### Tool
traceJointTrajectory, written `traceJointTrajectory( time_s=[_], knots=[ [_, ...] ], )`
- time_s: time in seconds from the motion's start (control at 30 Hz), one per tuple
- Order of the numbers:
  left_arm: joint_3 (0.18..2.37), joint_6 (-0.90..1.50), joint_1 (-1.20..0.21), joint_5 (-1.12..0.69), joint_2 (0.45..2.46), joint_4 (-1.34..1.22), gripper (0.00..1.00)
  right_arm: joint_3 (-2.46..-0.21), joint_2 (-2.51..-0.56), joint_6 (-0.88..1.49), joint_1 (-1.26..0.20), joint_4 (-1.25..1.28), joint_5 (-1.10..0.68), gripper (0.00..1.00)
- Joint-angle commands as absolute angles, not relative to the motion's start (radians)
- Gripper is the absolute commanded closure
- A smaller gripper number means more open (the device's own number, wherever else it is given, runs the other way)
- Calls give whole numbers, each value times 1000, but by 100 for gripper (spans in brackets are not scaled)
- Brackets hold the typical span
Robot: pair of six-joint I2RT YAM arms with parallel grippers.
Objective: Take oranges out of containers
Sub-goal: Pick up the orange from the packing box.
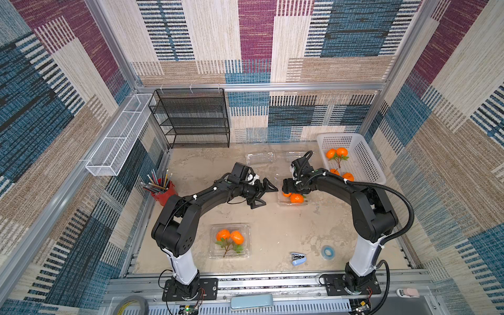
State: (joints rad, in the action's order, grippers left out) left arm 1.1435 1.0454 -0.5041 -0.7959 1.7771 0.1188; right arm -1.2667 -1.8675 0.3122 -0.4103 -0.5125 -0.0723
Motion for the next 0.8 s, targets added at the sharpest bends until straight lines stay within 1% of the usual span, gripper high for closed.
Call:
traceJointTrajectory(
  time_s=[0.0, 0.23, 0.47, 0.6, 0.77],
  knots=[
    [1131, 1055, -501, -809, 1757, 92, 1, -1270, -1887, 299, -424, -537, -28, 23],
    [1102, 1065, -502, -805, 1739, 73, 1, -1264, -1931, 316, -443, -537, -3, 29],
    [1077, 1068, -501, -792, 1710, 63, 1, -1269, -1910, 332, -446, -546, 20, 46],
    [1063, 1078, -502, -782, 1699, 46, 1, -1273, -1877, 343, -446, -549, 22, 48],
    [1070, 1082, -505, -765, 1696, 43, 1, -1279, -1830, 349, -446, -560, 31, 49]
  ],
)
